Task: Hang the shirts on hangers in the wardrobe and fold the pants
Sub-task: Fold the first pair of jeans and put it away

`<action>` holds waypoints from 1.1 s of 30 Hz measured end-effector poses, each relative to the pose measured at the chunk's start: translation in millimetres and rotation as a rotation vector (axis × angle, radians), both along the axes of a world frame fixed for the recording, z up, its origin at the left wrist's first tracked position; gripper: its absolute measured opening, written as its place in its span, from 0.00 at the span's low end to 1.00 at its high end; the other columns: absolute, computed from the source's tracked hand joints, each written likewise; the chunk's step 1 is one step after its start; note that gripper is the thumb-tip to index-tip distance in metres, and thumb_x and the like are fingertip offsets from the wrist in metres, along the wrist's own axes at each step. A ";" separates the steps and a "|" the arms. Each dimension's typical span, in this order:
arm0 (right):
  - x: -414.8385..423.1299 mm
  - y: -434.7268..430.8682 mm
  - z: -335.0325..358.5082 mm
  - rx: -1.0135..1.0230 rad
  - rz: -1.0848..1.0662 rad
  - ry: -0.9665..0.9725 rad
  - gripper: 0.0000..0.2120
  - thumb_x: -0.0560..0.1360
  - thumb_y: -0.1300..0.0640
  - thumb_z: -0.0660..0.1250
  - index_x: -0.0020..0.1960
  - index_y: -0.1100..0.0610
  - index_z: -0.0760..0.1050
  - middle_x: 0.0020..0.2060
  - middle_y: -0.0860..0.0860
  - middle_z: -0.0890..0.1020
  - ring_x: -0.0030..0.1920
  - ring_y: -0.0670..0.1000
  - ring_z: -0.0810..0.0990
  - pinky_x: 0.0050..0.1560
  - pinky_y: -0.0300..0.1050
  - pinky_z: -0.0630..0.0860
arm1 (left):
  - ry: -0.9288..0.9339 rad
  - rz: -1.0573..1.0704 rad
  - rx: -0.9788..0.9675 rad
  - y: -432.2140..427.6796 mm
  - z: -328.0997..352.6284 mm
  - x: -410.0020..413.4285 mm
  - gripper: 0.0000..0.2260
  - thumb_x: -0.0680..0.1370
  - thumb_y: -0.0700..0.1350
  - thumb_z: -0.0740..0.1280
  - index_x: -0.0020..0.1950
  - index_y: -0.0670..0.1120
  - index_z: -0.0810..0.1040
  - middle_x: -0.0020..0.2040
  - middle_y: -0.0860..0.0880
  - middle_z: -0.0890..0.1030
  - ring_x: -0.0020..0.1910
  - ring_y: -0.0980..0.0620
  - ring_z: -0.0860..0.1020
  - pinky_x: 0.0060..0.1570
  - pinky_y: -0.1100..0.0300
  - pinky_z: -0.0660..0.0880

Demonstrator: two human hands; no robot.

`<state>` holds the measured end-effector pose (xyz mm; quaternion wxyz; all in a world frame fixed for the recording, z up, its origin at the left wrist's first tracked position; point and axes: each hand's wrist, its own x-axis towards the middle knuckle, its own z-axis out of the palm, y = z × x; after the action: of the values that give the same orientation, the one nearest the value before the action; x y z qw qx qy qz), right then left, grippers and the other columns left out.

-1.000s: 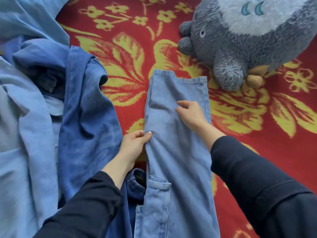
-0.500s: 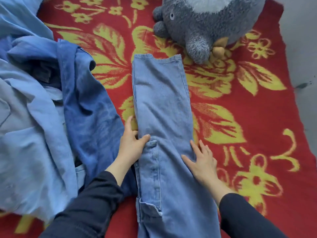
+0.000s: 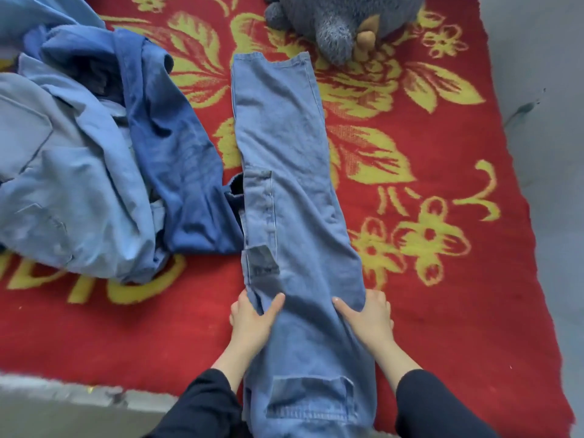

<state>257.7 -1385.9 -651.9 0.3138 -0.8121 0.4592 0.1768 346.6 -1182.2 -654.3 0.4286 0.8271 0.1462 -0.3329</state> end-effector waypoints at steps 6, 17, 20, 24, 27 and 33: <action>-72.3 8.5 5.5 0.124 0.022 -0.080 0.10 0.75 0.45 0.66 0.46 0.51 0.77 0.46 0.49 0.81 0.53 0.56 0.78 0.54 0.54 0.74 | 0.136 0.097 -0.209 32.2 6.0 -59.2 0.04 0.76 0.42 0.70 0.47 0.43 0.82 0.41 0.47 0.85 0.46 0.46 0.83 0.43 0.56 0.79; -165.1 30.2 34.4 0.585 -0.052 -0.101 0.07 0.74 0.57 0.70 0.51 0.56 0.79 0.47 0.51 0.84 0.48 0.49 0.82 0.48 0.44 0.78 | 0.263 -0.032 -0.089 79.5 28.1 -165.3 0.07 0.77 0.47 0.69 0.45 0.44 0.81 0.40 0.50 0.85 0.36 0.55 0.82 0.33 0.65 0.75; -183.3 27.5 56.1 0.554 0.005 0.071 0.06 0.74 0.55 0.69 0.46 0.58 0.77 0.42 0.51 0.81 0.41 0.50 0.79 0.40 0.44 0.74 | 0.422 -0.097 -0.017 80.7 54.7 -175.5 0.10 0.73 0.49 0.74 0.39 0.42 0.81 0.35 0.48 0.83 0.32 0.53 0.78 0.31 0.64 0.72; -186.1 17.3 92.2 0.584 -0.057 0.178 0.07 0.73 0.61 0.71 0.48 0.63 0.78 0.39 0.58 0.77 0.40 0.55 0.77 0.39 0.49 0.73 | 0.479 -0.061 -0.009 73.5 95.3 -181.0 0.11 0.73 0.45 0.74 0.45 0.38 0.79 0.40 0.42 0.80 0.36 0.46 0.76 0.39 0.56 0.70; -155.0 0.1 117.1 0.564 -0.140 0.067 0.10 0.72 0.62 0.71 0.38 0.56 0.71 0.33 0.55 0.74 0.33 0.53 0.73 0.34 0.46 0.69 | 0.365 0.052 -0.081 60.8 121.0 -155.8 0.24 0.76 0.38 0.68 0.72 0.41 0.66 0.51 0.42 0.79 0.35 0.50 0.77 0.28 0.62 0.74; -54.6 -39.5 154.6 0.874 -0.445 -0.226 0.16 0.75 0.65 0.61 0.62 0.55 0.73 0.36 0.54 0.75 0.29 0.49 0.69 0.22 0.38 0.68 | 0.407 0.208 -0.461 38.6 161.9 -45.9 0.19 0.78 0.34 0.62 0.68 0.44 0.73 0.32 0.49 0.81 0.24 0.56 0.74 0.23 0.65 0.73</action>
<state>203.0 -1425.4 -497.3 0.7025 -0.5012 0.4673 0.1925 300.7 -1143.6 -492.3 0.5983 0.6052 0.2337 -0.4702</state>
